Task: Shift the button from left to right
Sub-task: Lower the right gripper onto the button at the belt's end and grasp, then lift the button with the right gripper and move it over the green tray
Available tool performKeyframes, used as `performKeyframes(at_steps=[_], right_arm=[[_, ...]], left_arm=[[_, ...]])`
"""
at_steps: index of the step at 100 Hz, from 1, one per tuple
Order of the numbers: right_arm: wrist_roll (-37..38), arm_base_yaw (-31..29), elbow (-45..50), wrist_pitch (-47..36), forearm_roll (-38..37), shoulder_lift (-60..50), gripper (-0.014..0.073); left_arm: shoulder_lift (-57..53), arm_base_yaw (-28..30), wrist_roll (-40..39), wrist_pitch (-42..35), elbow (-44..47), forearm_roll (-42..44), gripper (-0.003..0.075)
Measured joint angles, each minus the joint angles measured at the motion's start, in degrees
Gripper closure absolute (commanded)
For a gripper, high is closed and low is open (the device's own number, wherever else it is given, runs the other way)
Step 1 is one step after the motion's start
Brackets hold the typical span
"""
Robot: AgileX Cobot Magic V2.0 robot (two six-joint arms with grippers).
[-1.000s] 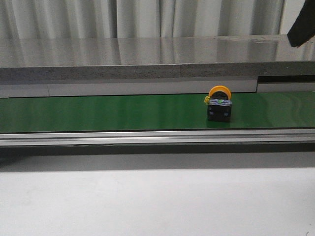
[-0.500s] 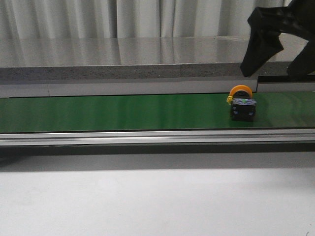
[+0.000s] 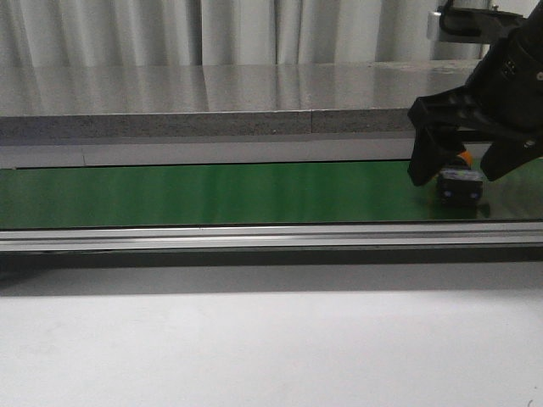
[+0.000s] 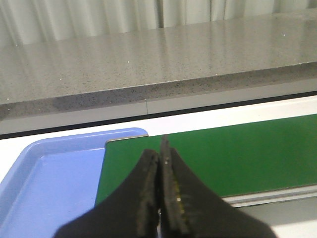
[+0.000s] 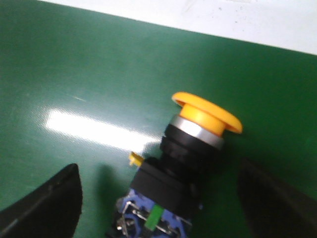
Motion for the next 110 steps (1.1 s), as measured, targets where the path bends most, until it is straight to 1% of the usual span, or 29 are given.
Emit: performKeyframes(at_steps=[7,17,24,50,60,67,76,87,110], right_arm=[[0.0,0.0,0.0,-0.3,0.0,0.8,0.0085],[0.0,0.0,0.0,-0.5,-0.1,1.5,0.0245],[0.0,0.0,-0.1,-0.5,-0.2,1.6,0.0307],[-0.1,0.0,-0.7,0.9,-0.7,-0.3,0.0313],[-0.1,-0.9,-3.0,2.6,-2.2,-2.6,0.0313],[-0.1,-2.5,-5.3,4.8,-3.8,-4.2,0.0313],[-0.1,-5.8,-8.6,7.8,-6.3,-5.5,0.0313],[-0.1,-11.6,-11.6,9.9,-9.3,-5.9,0.0313],[-0.1,-24.5,-12.3,10.4,-13.6,-5.3,0.0313]], left_arm=[[0.0,0.0,0.0,0.0,0.0,0.0,0.0739],[0.0,0.0,0.0,0.0,0.0,0.0,0.0739],[0.0,0.0,0.0,0.0,0.0,0.0,0.0739],[0.0,0.0,0.0,0.0,0.0,0.0,0.0739],[0.0,0.0,0.0,0.0,0.0,0.0,0.0739],[0.0,0.0,0.0,0.0,0.0,0.0,0.0739],[0.0,0.0,0.0,0.0,0.0,0.0,0.0739],[0.0,0.0,0.0,0.0,0.0,0.0,0.0739],[0.0,0.0,0.0,0.0,0.0,0.0,0.0739]])
